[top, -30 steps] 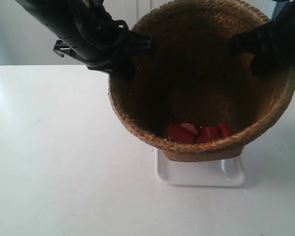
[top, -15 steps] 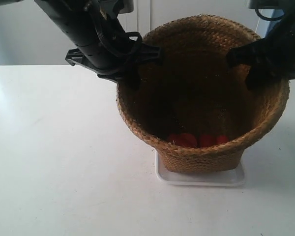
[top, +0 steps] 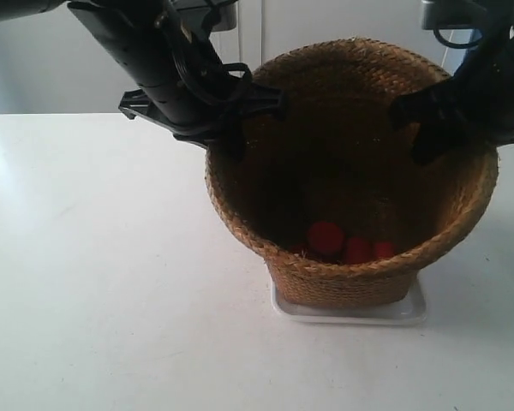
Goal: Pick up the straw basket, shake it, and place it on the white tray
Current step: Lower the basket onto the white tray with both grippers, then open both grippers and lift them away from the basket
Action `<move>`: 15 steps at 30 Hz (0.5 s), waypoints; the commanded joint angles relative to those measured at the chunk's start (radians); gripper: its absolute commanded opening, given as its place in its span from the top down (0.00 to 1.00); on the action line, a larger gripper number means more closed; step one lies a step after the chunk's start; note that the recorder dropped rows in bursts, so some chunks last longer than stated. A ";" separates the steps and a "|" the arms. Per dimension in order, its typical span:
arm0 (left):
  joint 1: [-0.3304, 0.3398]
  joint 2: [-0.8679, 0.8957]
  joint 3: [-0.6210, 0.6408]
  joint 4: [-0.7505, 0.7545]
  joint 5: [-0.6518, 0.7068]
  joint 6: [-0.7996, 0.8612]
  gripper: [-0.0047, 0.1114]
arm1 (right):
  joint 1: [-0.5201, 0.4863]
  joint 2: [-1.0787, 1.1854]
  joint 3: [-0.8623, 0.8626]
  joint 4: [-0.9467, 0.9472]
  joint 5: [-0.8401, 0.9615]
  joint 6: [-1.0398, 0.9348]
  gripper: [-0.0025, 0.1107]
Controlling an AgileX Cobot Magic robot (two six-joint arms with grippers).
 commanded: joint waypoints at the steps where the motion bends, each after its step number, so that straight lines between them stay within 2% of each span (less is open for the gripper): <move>1: -0.007 -0.007 -0.008 0.001 -0.016 0.013 0.88 | -0.008 -0.001 -0.011 0.009 -0.042 -0.013 0.41; 4: -0.007 -0.007 -0.008 0.001 -0.016 0.013 0.71 | -0.008 -0.001 -0.011 0.009 -0.057 -0.013 0.36; 10: -0.007 -0.007 -0.008 0.007 -0.010 0.013 0.35 | -0.008 -0.014 -0.011 -0.016 -0.114 -0.013 0.36; 12: -0.007 -0.007 -0.008 0.023 -0.008 0.013 0.30 | -0.008 -0.027 -0.011 -0.034 -0.135 0.008 0.36; 15: -0.007 -0.014 -0.008 0.044 0.002 0.013 0.29 | -0.008 -0.059 -0.011 -0.034 -0.164 0.009 0.36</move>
